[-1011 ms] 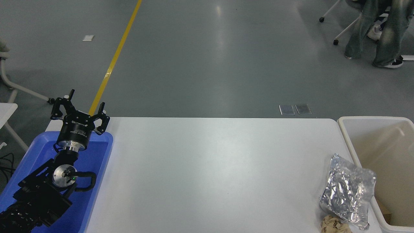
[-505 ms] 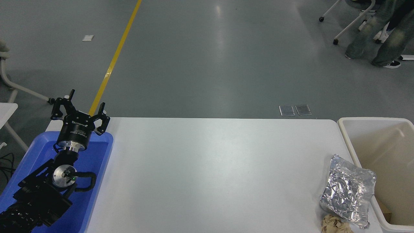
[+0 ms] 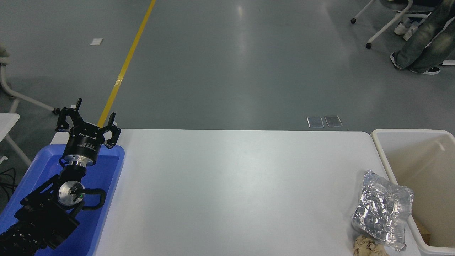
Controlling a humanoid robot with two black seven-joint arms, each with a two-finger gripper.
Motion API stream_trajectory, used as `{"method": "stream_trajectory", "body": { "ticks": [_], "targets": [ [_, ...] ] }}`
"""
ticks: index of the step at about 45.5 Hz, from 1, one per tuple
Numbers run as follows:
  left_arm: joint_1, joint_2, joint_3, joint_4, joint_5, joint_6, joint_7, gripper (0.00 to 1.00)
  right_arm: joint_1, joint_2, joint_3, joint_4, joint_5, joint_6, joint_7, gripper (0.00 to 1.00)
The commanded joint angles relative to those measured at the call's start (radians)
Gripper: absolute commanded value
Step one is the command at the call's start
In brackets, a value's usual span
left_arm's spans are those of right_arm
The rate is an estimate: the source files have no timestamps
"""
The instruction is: Pick up paper cup place in dustbin
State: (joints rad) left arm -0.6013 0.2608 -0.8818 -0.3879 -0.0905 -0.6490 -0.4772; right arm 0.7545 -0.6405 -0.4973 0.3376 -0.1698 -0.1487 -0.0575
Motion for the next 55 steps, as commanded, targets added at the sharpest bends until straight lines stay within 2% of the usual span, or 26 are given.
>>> {"method": "stream_trajectory", "body": {
  "ticks": [1,8,15,23,34,39,55],
  "targets": [
    [0.000,0.000,0.001,0.000,0.000,0.000,0.000,0.98,0.170,-0.156,-0.047,0.313,-0.005,0.037,-0.005,1.00],
    [0.000,0.000,0.001,0.000,0.000,0.000,0.000,0.98,0.386,-0.225,-0.263,0.520,0.001,0.170,-0.004,1.00],
    [0.000,0.000,0.001,0.000,0.000,0.000,0.000,0.98,0.627,-0.191,-0.489,0.603,0.003,0.302,-0.004,1.00],
    [-0.002,0.000,0.003,0.000,0.000,0.000,0.002,0.98,0.824,-0.168,-0.578,0.650,0.001,0.460,-0.002,1.00],
    [0.000,0.000,0.003,0.001,0.000,0.000,0.002,0.98,1.078,-0.142,-0.593,0.696,0.003,0.934,-0.001,1.00],
    [0.000,0.000,0.003,0.000,0.000,0.000,0.002,0.98,1.189,-0.111,-0.596,0.721,-0.001,0.934,-0.001,1.00],
    [0.000,0.000,0.001,0.000,0.000,0.002,0.000,0.98,1.411,0.162,-0.598,0.836,-0.001,0.934,-0.001,1.00]
  ]
}}
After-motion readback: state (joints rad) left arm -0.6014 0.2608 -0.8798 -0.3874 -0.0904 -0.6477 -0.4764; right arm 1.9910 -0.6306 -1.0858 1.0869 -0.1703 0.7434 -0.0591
